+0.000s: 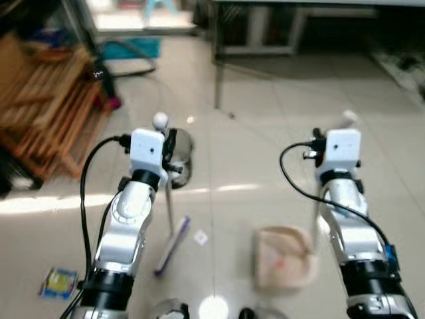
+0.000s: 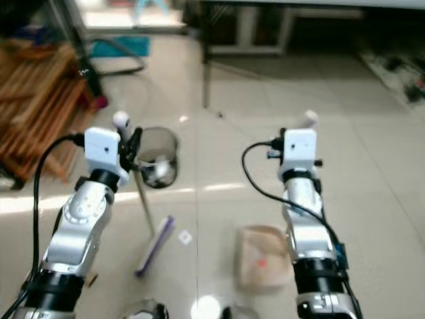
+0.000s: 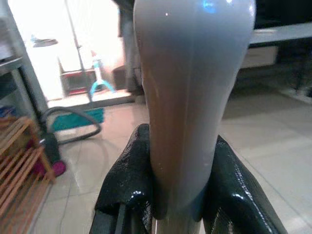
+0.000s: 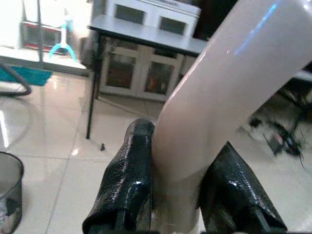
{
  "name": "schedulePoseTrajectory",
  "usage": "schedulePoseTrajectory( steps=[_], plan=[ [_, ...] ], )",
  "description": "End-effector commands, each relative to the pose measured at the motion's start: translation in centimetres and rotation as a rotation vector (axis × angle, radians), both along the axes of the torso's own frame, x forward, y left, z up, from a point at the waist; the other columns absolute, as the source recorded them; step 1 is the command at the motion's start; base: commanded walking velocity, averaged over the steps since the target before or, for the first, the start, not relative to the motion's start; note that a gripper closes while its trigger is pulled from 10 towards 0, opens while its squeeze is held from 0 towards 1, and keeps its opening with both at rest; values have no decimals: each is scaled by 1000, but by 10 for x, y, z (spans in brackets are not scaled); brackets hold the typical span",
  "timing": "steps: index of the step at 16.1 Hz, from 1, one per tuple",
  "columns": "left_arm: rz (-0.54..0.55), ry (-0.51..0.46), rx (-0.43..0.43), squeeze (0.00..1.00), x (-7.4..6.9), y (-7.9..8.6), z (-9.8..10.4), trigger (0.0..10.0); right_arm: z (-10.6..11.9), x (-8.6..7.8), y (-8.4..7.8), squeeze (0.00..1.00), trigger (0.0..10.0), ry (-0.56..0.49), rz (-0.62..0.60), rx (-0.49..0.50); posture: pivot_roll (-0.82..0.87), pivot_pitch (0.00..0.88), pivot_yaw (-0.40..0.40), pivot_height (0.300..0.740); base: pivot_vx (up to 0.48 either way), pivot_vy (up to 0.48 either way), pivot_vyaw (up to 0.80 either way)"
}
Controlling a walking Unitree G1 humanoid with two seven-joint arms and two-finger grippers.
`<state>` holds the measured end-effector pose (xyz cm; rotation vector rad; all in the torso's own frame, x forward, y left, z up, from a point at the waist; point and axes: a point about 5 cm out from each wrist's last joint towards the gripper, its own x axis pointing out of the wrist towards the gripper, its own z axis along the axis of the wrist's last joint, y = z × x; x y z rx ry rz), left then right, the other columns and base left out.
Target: Sweep floor
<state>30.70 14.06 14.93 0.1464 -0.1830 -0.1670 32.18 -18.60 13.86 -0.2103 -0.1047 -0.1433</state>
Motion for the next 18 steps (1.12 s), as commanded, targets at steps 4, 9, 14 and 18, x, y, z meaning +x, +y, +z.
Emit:
schedulePoseTrajectory(
  steps=[4,9,14,18],
  plan=[
    [16,-27,43,0,1,9,4,10000,10,1,5,0,10000,-60,3,61,4,130,17,740,406,0,0],
    [-10,-29,49,0,5,3,4,10000,10,1,5,0,10000,-69,-4,56,4,138,17,740,403,0,0],
    [62,-47,73,0,16,3,-2,10000,13,2,-2,0,10000,-110,-6,23,9,187,35,740,0,0,0],
    [65,-85,26,0,23,3,-1,10000,12,6,-5,0,10000,-112,-10,-7,-12,269,69,740,0,0,0]
  ],
)
